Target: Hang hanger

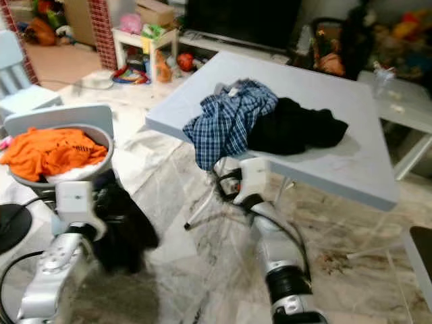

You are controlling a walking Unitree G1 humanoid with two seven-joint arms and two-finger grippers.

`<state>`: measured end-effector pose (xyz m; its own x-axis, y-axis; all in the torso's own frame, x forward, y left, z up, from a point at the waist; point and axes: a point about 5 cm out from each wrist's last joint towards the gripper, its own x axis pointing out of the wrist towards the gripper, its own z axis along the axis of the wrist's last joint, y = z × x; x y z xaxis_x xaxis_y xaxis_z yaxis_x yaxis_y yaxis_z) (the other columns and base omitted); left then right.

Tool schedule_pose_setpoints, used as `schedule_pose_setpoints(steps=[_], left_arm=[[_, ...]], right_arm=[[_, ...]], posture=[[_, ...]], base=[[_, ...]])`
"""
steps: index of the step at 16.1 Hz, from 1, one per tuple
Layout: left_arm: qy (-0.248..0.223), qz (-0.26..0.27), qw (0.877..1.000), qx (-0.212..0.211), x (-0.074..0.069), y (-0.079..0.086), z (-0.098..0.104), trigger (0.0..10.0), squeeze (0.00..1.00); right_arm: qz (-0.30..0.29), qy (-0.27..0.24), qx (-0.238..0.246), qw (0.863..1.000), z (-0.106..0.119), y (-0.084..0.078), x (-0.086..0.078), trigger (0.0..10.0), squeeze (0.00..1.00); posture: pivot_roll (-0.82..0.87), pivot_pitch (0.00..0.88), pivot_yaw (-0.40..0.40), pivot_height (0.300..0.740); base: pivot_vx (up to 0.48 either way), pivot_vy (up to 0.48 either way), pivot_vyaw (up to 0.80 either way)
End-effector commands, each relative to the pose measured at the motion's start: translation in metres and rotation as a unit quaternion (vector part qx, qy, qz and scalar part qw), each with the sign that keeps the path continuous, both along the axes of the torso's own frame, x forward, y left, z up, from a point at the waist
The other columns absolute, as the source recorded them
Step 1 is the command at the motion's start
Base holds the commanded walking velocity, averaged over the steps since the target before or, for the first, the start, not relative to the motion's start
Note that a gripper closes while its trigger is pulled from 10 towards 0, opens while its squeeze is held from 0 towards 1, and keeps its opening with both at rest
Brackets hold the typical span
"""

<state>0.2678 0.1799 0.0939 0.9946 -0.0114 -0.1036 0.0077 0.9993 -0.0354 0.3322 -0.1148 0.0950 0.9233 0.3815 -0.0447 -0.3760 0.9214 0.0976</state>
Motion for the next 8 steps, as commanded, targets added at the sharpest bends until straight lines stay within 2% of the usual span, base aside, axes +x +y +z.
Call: schedule_pose_setpoints(steps=[1, 8], left_arm=[[-0.012, -0.015, 1.000, -0.009, 0.0035, -0.0092, 0.0052, 10.0, 0.00], [-0.011, -0.018, 1.000, -0.010, 0.0066, -0.0049, 0.0053, 10.0, 0.00]], right_arm=[[-0.017, -0.002, -0.009, 1.000, 0.0026, -0.0116, 0.0032, 10.0, 0.00], [-0.012, -0.003, -0.015, 1.000, 0.0026, -0.0122, 0.0030, 10.0, 0.00]], posture=[[0.03, 0.000, -0.061, 0.740], [0.02, 0.000, -0.067, 0.740]], base=[[0.000, 0.000, 0.00], [0.000, 0.480, 0.00]])
